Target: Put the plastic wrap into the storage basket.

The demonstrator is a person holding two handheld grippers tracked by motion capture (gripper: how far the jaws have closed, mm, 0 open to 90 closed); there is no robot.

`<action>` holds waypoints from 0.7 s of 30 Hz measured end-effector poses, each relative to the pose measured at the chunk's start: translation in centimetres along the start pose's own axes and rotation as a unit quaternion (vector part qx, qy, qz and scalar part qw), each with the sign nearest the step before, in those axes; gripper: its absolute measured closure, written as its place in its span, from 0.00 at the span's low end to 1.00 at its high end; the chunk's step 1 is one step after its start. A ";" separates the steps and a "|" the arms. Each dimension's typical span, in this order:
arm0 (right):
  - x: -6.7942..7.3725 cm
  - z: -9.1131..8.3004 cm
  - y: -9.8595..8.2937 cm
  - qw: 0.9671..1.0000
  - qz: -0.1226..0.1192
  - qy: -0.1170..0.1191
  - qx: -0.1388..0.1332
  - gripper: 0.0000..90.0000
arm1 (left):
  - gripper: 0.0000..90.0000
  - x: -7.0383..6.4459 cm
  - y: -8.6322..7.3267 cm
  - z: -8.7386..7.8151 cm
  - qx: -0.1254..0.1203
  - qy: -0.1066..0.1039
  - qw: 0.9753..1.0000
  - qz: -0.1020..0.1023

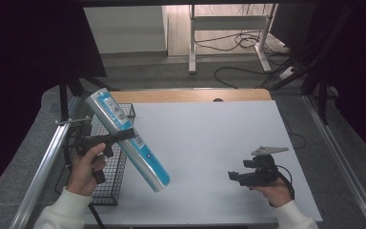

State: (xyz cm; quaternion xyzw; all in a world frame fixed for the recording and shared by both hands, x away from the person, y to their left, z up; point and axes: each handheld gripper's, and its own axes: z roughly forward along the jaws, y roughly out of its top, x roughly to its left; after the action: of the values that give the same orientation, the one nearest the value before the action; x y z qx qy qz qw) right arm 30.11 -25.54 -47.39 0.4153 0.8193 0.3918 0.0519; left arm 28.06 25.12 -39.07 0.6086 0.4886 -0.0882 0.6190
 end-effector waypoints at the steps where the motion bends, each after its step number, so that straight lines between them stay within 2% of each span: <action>1: 0.0 0.0 0.0 1.000 -0.002 -0.002 0.002 0.16 | 0.35 -0.1 0.2 -0.4 -0.001 0.005 1.000 0.001; 6: 0.0 0.1 -0.1 1.000 0.001 -0.004 0.005 0.17 | 0.35 -0.4 0.8 -2.0 0.000 0.019 1.000 0.008; 13: -0.1 0.0 -0.1 1.000 0.001 -0.011 0.004 0.17 | 0.35 0.0 1.4 -4.6 -0.010 0.035 0.999 0.003; 21: -0.2 0.1 -0.2 1.000 0.001 -0.019 0.004 0.17 | 0.35 0.8 2.2 -8.7 -0.017 0.066 0.998 0.002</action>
State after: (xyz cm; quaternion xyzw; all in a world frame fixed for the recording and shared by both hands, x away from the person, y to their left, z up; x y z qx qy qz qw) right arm 30.18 -25.65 -47.63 0.4235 0.8196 0.3804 0.0650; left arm 25.63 33.34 -36.25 0.6036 0.5285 -0.0384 0.5957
